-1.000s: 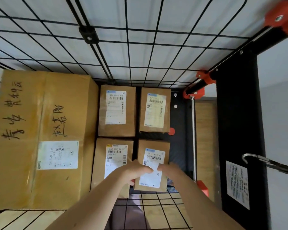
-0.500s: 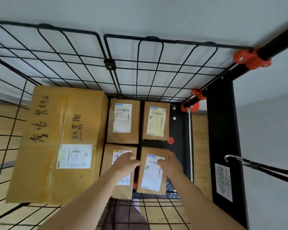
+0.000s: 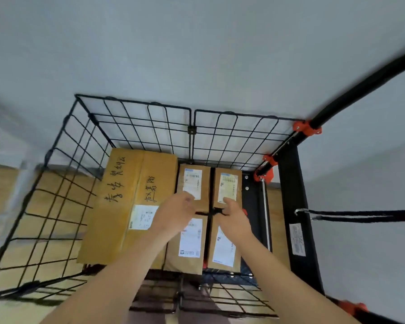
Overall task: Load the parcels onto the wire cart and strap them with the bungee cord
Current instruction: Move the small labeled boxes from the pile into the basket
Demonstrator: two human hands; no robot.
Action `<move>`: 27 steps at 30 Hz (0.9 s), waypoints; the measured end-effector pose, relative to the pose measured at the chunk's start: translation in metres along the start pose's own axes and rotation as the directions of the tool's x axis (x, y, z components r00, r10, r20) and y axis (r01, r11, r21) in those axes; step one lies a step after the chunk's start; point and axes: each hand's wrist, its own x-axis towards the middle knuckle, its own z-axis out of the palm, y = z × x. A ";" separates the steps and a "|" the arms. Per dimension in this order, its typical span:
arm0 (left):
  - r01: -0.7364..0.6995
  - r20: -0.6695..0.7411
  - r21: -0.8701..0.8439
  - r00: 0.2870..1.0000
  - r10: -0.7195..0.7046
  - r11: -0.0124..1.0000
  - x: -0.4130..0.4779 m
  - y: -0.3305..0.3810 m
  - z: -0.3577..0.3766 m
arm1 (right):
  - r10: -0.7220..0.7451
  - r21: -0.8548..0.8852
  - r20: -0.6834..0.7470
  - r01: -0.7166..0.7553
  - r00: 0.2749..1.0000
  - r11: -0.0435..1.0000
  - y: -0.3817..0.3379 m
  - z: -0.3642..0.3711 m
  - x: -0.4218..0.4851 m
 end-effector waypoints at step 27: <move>-0.396 -0.528 0.037 0.772 0.354 0.918 -0.273 -0.118 -0.307 | -0.471 0.079 -0.045 0.473 0.881 0.878 -0.223 0.199 -0.291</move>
